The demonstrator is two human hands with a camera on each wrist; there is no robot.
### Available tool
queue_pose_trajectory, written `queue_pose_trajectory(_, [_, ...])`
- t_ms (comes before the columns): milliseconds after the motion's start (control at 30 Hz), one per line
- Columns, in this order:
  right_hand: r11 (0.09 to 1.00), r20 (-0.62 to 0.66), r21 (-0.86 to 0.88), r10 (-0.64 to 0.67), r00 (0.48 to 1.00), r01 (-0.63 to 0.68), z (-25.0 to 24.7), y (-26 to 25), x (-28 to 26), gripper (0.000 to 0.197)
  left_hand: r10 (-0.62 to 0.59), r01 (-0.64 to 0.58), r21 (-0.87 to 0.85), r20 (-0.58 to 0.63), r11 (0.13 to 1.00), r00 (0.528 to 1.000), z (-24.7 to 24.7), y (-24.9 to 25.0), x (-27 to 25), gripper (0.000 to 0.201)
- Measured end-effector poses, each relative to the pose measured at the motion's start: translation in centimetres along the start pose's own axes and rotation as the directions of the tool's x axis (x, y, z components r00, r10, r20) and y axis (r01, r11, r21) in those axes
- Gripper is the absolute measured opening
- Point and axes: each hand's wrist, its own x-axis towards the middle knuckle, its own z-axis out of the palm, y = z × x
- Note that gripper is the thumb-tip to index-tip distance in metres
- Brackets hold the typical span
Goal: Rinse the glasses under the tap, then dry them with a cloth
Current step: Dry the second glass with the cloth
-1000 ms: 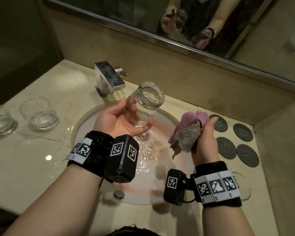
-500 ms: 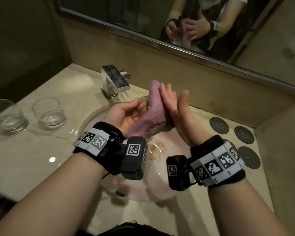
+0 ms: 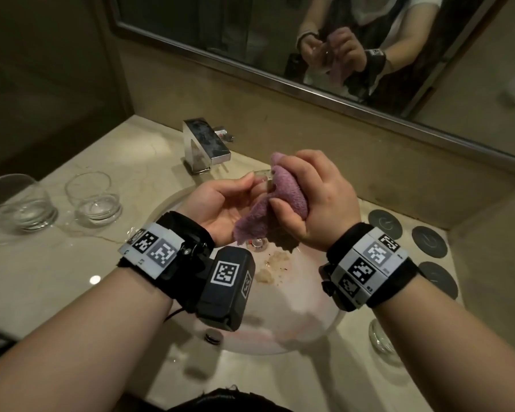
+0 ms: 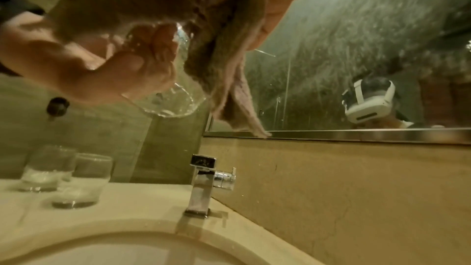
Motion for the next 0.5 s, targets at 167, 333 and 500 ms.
queue_pose_trajectory(167, [0.966, -0.036, 0.099, 0.245, 0.969, -0.241, 0.3, -1.2, 0.3, 0.046, 0.04, -0.048, 0.075, 0.101, 0.996, 0.994, 1.1, -0.4, -0.5, 0.04])
queue_pose_trajectory(333, [0.596, 0.081, 0.412, 0.729, 0.68, -0.689, 2.1, -2.3, 1.6, 0.043, 0.303, -0.269, 0.404, -0.022, 0.874, 0.953, 1.5, -0.1, 0.3, 0.03])
queue_pose_trajectory(500, [0.527, 0.118, 0.446, 0.766, 0.632, -0.723, 2.7, -1.4, 2.6, 0.056, 0.365, -0.327, 0.545, 0.042, 0.772, 0.93, 1.6, 0.5, 0.2, 0.015])
